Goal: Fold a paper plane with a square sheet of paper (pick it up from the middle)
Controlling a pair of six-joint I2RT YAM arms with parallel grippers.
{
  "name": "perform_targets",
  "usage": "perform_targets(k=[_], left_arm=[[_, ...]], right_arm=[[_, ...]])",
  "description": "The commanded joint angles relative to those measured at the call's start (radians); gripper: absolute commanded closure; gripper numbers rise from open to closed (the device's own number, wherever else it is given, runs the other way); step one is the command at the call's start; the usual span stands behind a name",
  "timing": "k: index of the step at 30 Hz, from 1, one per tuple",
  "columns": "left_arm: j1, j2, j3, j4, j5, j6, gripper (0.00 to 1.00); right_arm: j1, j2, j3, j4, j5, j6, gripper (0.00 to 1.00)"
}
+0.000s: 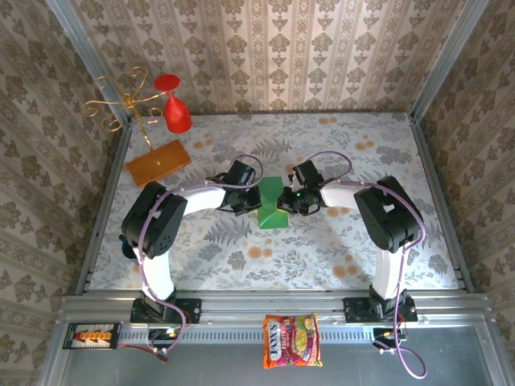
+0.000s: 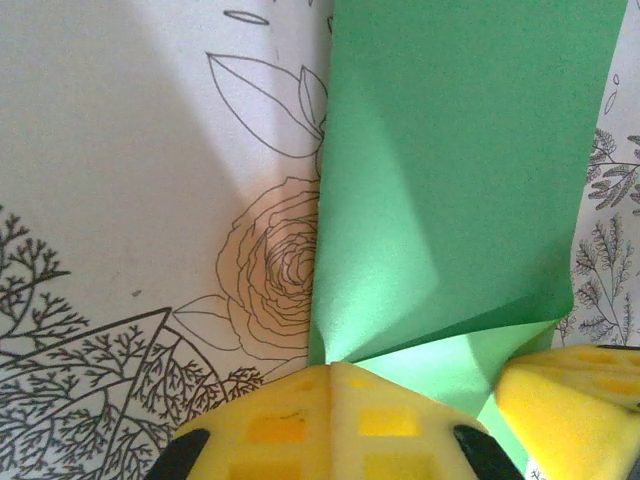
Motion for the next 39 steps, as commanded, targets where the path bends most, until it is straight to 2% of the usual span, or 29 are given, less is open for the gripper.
perform_targets(k=[1, 11, 17, 27, 39], left_arm=[[-0.001, 0.086, -0.035, -0.141, -0.04, -0.014, 1.0], [-0.009, 0.08, -0.028, -0.147, -0.046, 0.0, 1.0], [-0.014, 0.088, -0.023, -0.153, -0.046, -0.001, 1.0], [-0.019, 0.096, -0.017, -0.177, -0.062, -0.005, 1.0], [-0.019, 0.105, -0.042, -0.192, -0.089, -0.012, 1.0]], right_arm=[[-0.02, -0.077, -0.05, -0.003, 0.122, -0.01, 0.98], [0.047, -0.129, -0.074, 0.1, 0.055, -0.006, 0.98], [0.072, -0.036, 0.0, 0.095, -0.006, 0.003, 0.98], [0.067, 0.067, 0.081, 0.069, 0.034, 0.036, 1.0], [-0.015, 0.032, -0.05, 0.121, 0.093, 0.145, 1.0]])
